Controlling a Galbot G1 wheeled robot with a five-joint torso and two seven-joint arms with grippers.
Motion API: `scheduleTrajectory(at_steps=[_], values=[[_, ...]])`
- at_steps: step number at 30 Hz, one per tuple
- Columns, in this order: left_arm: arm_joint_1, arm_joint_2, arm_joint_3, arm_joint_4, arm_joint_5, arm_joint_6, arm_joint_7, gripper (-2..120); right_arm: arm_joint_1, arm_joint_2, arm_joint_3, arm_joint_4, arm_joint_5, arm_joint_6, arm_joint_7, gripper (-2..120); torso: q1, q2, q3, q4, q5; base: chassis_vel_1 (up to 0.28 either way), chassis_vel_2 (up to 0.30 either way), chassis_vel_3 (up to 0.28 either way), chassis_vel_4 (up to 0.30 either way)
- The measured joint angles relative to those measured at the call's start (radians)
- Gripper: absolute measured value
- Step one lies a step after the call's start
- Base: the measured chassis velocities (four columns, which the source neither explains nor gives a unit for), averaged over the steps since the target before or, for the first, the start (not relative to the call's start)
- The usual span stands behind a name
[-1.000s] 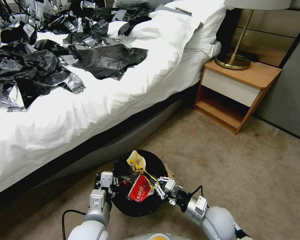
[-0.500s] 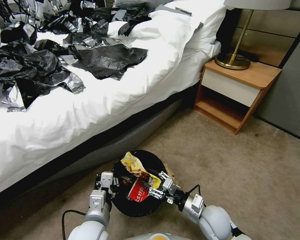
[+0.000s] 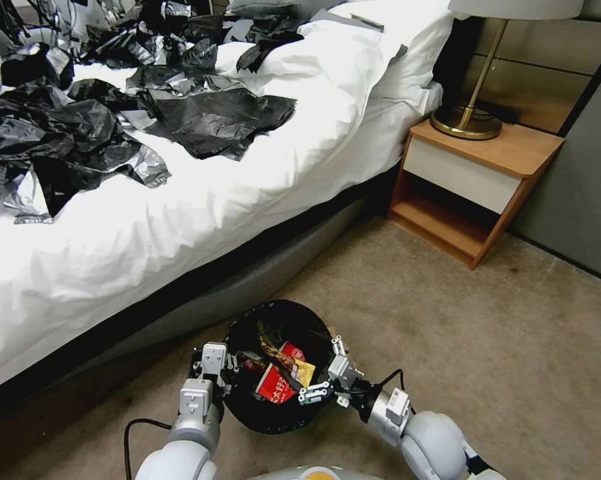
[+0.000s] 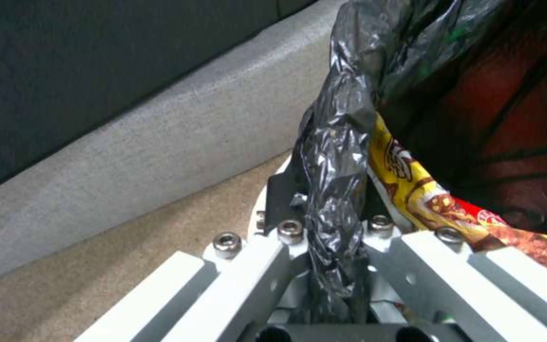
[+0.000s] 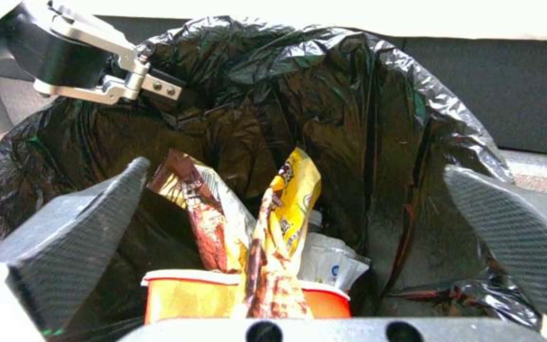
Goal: Pick up the trash bin, then pick up the garbage from the floor and place it into the trash bin.
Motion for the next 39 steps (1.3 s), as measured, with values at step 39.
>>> scheduleTrajectory(at_steps=[39], values=[[0.005,0.013,-0.020,-0.005,-0.021,0.005,-0.005,0,-0.294,0.087,0.344,0.202,-0.025,0.143,0.340,100,0.000,0.000,0.000,-0.0001,0.0000,0.000,0.000,0.000,0.000]])
